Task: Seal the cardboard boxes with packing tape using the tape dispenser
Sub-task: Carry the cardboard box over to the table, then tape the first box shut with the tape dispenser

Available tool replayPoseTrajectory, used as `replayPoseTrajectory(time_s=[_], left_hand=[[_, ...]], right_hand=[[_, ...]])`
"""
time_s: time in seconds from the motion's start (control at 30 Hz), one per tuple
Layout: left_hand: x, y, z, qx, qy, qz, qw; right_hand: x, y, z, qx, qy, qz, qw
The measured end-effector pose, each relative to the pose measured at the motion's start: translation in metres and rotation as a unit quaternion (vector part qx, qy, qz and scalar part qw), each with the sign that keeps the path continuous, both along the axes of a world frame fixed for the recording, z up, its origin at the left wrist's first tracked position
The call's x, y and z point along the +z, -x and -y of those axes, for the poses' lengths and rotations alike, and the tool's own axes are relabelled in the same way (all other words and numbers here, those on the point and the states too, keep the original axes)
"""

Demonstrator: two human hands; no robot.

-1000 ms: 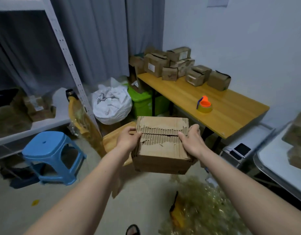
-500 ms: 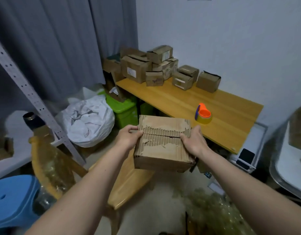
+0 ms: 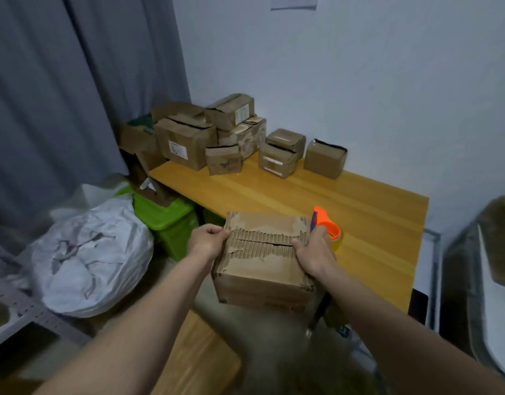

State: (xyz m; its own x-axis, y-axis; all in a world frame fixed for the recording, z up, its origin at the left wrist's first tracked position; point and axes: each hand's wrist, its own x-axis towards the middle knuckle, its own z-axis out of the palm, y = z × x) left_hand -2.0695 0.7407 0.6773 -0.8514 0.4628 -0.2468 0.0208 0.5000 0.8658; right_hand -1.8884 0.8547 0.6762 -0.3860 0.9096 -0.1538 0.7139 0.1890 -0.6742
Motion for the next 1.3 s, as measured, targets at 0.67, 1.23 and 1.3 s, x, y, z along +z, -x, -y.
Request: replayPoseTrajectory(time_s=[0.67, 1.23, 1.3], left_hand=[[-0.032, 0.127, -0.253, -0.114, 0.006, 0.059, 0.992], [-0.076, 0.238, -0.413, -0.252, 0.123, -0.002, 0.96], [-0.083, 0.232, -0.415, -0.259, 0.121, -0.021, 0.958]], right_hand=[[-0.046, 0.095, -0.224, -0.084, 0.079, -0.093, 0.989], [-0.09, 0.205, -0.341, -0.268, 0.095, 0.0, 0.959], [-0.098, 0.204, -0.344, -0.283, 0.085, 0.006, 0.955]])
